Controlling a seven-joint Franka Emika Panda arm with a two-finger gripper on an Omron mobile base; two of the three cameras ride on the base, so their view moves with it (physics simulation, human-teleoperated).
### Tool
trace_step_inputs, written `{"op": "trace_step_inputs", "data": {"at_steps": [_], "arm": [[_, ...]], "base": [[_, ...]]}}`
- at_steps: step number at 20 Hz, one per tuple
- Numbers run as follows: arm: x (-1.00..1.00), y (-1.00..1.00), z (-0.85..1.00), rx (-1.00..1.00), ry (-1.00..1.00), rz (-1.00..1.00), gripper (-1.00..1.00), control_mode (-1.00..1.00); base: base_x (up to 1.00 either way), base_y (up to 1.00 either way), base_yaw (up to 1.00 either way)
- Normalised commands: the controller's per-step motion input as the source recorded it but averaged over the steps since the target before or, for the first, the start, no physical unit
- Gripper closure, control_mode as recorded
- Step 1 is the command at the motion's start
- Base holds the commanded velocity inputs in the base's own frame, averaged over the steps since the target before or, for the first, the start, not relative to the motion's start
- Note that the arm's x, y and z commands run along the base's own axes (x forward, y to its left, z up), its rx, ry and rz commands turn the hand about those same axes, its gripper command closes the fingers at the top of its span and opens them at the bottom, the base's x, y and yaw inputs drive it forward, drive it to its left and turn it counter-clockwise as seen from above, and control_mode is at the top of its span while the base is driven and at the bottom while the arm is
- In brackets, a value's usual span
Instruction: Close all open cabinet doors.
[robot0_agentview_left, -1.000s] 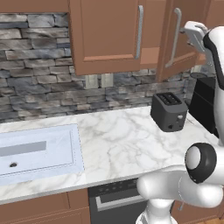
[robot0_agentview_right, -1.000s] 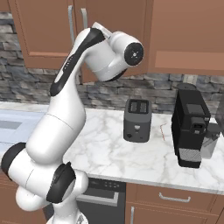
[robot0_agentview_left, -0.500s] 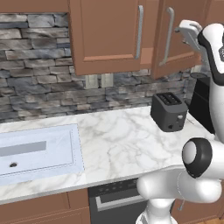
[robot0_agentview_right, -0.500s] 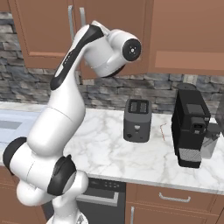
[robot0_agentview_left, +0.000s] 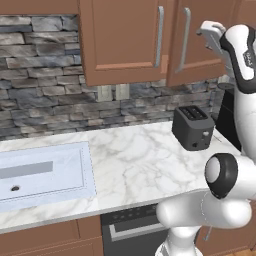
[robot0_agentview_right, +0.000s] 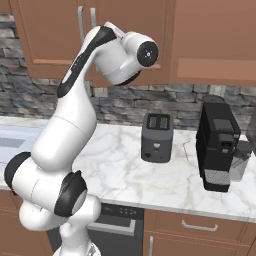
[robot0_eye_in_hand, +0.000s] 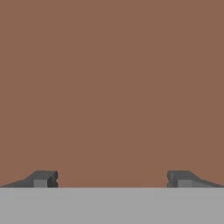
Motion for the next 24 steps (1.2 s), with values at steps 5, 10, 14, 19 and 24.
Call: {"op": "trace_step_inputs", "data": {"at_steps": [5, 10, 14, 19, 24], "arm": [[0.37, 0.21, -0.02, 0.0, 0.0, 0.0, -1.0, -1.0], [0.35, 0.15, -0.06, 0.0, 0.0, -0.01, -1.0, -1.0], [0.39, 0.13, -0.07, 0.0, 0.0, -0.01, -1.0, -1.0], [0.35, 0.16, -0.07, 0.0, 0.0, -0.02, -1.0, -1.0], [0.32, 0.18, -0.07, 0.0, 0.0, 0.0, -1.0, -1.0]], "base": [[0.0, 0.0, 0.0], [0.0, 0.0, 0.0], [0.0, 0.0, 0.0], [0.0, 0.0, 0.0], [0.0, 0.0, 0.0]]}}
